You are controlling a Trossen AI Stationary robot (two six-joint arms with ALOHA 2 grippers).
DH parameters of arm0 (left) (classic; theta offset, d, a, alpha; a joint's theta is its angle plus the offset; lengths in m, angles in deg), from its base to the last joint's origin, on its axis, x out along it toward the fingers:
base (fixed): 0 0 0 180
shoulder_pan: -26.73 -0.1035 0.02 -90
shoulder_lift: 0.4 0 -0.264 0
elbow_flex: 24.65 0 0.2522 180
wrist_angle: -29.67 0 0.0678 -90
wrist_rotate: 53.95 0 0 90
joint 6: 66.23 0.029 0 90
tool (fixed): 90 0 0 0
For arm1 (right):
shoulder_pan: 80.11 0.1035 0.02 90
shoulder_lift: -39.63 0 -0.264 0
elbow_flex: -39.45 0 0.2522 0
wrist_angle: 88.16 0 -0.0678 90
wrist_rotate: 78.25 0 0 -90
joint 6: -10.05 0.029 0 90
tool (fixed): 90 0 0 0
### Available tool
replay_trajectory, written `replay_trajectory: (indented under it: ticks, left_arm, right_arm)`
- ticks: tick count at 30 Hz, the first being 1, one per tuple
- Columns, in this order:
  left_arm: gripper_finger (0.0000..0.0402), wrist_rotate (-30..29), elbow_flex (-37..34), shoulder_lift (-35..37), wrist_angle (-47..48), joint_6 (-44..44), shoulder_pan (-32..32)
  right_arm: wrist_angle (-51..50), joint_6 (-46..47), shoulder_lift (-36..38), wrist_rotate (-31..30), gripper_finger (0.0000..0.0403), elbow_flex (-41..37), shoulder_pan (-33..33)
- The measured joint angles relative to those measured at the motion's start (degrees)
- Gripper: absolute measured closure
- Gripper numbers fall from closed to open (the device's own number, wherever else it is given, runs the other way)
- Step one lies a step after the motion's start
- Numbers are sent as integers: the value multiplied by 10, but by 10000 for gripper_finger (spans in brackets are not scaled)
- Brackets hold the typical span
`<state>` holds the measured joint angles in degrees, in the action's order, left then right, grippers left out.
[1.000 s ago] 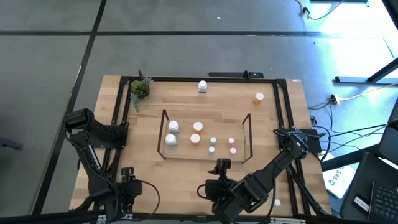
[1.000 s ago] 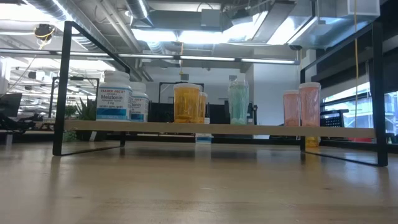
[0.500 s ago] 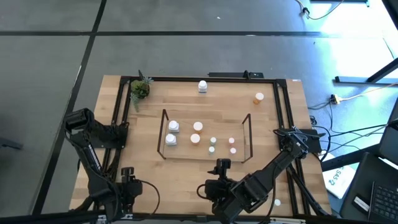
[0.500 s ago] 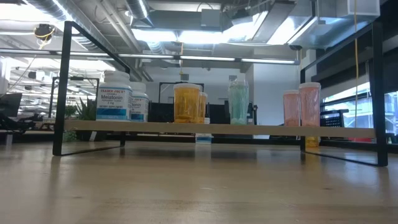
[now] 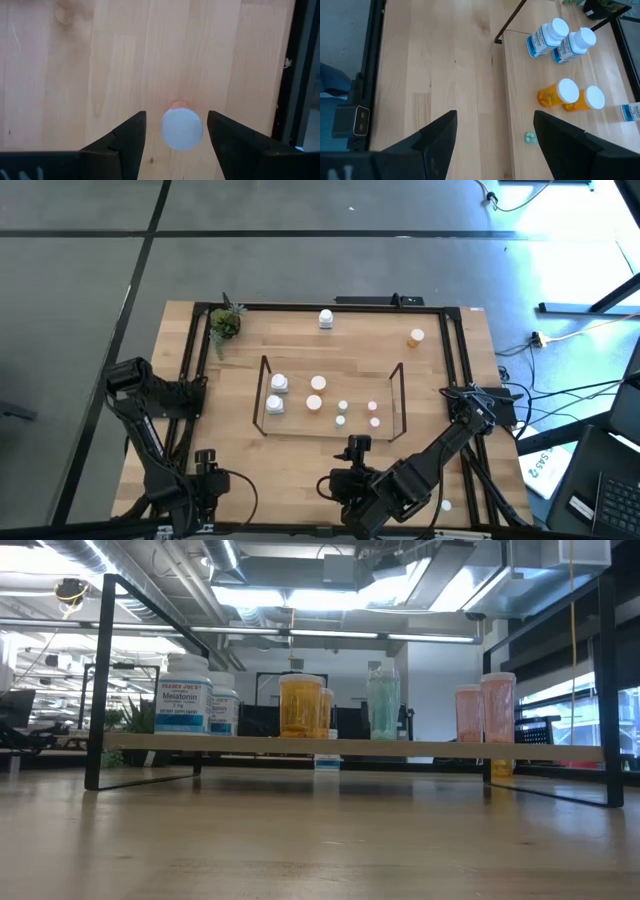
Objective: Pick and place medicine bottles onto shelf by color
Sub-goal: Move the pink bottle on the table
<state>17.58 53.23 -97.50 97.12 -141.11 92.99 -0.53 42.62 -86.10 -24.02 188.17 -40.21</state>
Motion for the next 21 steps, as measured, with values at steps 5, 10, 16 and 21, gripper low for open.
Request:
replay_trajectory:
  ticks: [5, 10, 16, 21]
  left_arm:
    - [197, 9, 0, -11, 2, 0, 0]
    - [197, 10, 0, -20, -4, -1, 0]
    - [197, 10, 0, -20, -13, 0, 0]
    - [197, 9, 0, -20, -13, 0, 0]
  right_arm:
    - [0, 1, 0, 0, 139, 0, 0]
    - [0, 0, 0, 0, 139, 0, 0]
    - [0, 0, 0, 0, 139, 0, 0]
    - [0, 0, 0, -1, 139, 0, 0]
